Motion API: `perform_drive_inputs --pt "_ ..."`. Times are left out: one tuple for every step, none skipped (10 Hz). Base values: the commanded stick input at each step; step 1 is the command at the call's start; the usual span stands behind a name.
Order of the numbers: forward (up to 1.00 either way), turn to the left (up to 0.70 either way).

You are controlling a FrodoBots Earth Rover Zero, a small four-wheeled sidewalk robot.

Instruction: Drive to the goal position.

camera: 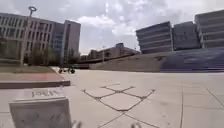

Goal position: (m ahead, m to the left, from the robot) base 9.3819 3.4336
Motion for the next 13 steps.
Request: perform_drive_inputs --pt "0.11 -0.21" --pt "0.11 -0.21" --pt "0.24 -0.31" --pt "0.59 -0.45" --pt "0.95 -0.38" --pt "0.96 -0.38" --pt "0.97 -0.39" --pt "0.97 -0.39" --pt "0.97 -0.39" --pt "0.97 -0.39" --pt "0.97 -0.39" --pt "0.97 -0.39" --pt "0.97 -0.03"
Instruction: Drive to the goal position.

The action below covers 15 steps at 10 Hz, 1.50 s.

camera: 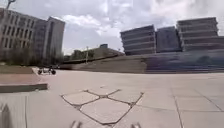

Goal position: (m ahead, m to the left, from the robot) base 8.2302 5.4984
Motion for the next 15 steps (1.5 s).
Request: perform_drive_inputs --pt "0.97 0.03" --pt "0.97 0.27" --pt "0.97 0.39" --pt "0.97 0.39" --pt "0.97 0.39" --pt "0.97 0.39" --pt "0.97 0.38" --pt "0.97 0.16" --pt "0.97 0.04" --pt "0.97 0.04" --pt "0.97 0.04" --pt "0.97 0.04" --pt "0.97 0.04" --pt "0.97 0.04" --pt "0.97 0.04"
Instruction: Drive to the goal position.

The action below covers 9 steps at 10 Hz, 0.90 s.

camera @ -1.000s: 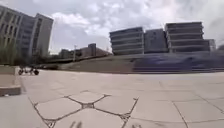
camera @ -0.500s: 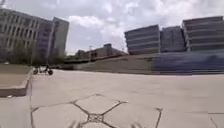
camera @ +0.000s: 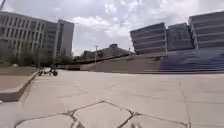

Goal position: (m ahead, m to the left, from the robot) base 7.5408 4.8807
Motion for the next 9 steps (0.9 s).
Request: perform_drive_inputs --pt "0.97 0.04" --pt "0.97 0.04" --pt "0.97 0.04" --pt "0.97 0.04" --pt "0.97 0.04" --pt "0.97 0.04" --pt "0.97 0.04" --pt "0.97 0.04" --pt "0.97 0.04"
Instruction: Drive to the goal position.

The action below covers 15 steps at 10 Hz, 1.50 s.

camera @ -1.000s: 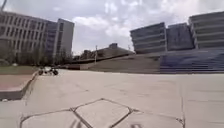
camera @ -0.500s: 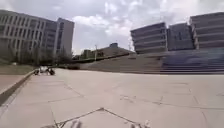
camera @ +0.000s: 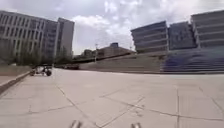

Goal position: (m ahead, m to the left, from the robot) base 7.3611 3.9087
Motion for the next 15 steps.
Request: perform_drive_inputs --pt "0.97 0.04" --pt "0.97 0.04" --pt "0.95 0.04" --pt "0.95 0.04" --pt "0.95 0.04" --pt "0.95 0.04" --pt "0.95 0.04" --pt "0.95 0.04" --pt "0.95 0.04" --pt "0.95 0.04" --pt "0.95 0.04" --pt "0.95 0.04" --pt "0.95 0.38" --pt "0.95 0.35" --pt "0.95 0.19"
